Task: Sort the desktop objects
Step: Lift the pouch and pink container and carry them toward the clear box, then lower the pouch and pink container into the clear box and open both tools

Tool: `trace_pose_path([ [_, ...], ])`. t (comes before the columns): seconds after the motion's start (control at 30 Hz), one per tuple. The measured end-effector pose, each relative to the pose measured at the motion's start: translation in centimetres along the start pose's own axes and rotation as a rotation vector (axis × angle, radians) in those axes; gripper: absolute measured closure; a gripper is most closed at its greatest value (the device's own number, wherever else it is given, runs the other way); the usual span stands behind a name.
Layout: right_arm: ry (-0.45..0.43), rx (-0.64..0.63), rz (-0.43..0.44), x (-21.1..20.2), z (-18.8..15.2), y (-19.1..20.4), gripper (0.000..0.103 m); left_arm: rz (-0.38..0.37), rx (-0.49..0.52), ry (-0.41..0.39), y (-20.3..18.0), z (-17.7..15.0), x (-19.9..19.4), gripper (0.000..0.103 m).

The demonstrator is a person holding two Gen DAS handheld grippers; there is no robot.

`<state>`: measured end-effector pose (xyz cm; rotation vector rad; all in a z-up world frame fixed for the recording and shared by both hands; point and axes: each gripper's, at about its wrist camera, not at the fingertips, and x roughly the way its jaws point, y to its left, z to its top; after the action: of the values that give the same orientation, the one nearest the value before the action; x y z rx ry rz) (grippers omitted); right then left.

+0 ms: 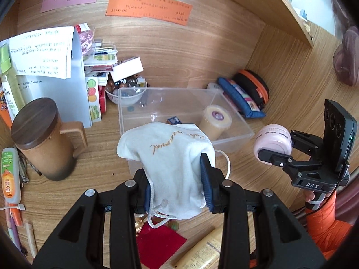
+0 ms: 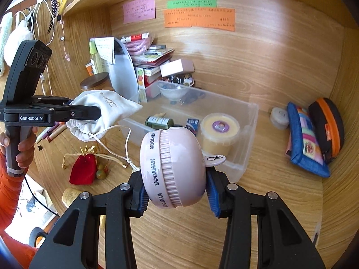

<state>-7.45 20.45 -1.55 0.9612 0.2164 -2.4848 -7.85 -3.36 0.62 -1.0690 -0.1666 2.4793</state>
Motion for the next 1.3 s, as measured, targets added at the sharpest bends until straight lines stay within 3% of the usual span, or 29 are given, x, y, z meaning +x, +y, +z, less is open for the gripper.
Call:
trace_pose_path([
  [0.4, -0.003, -0.028, -0.025, 2.0, 2.8, -0.4, 0.064, -0.013, -0.032, -0.009, 0.9, 3.6, 2.0, 0.068],
  [1.3, 0.094, -0.012, -0.032, 12.5, 8.2, -3.4, 0.064, 0.032, -0.005, 0.100, 3.5, 8.8, 11.7, 0.068],
])
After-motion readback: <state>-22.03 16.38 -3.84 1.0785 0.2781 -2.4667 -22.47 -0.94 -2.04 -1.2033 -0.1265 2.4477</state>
